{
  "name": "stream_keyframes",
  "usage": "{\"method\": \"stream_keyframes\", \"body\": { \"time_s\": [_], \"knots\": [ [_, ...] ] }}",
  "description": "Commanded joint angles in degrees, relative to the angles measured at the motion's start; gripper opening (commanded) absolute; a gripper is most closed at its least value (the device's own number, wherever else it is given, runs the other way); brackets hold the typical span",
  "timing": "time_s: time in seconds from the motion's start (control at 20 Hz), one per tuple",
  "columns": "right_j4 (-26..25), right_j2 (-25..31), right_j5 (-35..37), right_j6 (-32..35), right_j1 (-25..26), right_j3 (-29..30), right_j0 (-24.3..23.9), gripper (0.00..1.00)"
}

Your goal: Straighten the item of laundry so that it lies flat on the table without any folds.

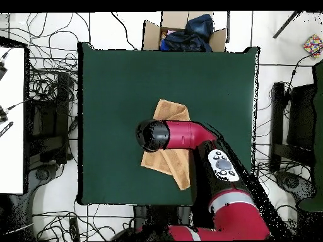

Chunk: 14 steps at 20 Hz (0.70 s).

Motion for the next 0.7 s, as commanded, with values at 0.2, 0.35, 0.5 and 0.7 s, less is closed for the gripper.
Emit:
{"method": "stream_keyframes", "body": {
  "time_s": [0.2, 0.35, 0.5, 0.7],
  "knots": [
    [-2.90, -1.50, -3.97, 5.06, 3.23, -4.19, 1.64, 1.00],
    [-2.98, -1.71, -4.73, 5.17, 4.17, -4.64, 1.75, 1.00],
    [-3.09, -2.19, -5.57, 5.58, 4.64, -4.67, 2.00, 1.00],
    [-3.15, -2.57, -6.56, 5.75, 5.81, -5.00, 2.18, 1.00]
  ]
}}
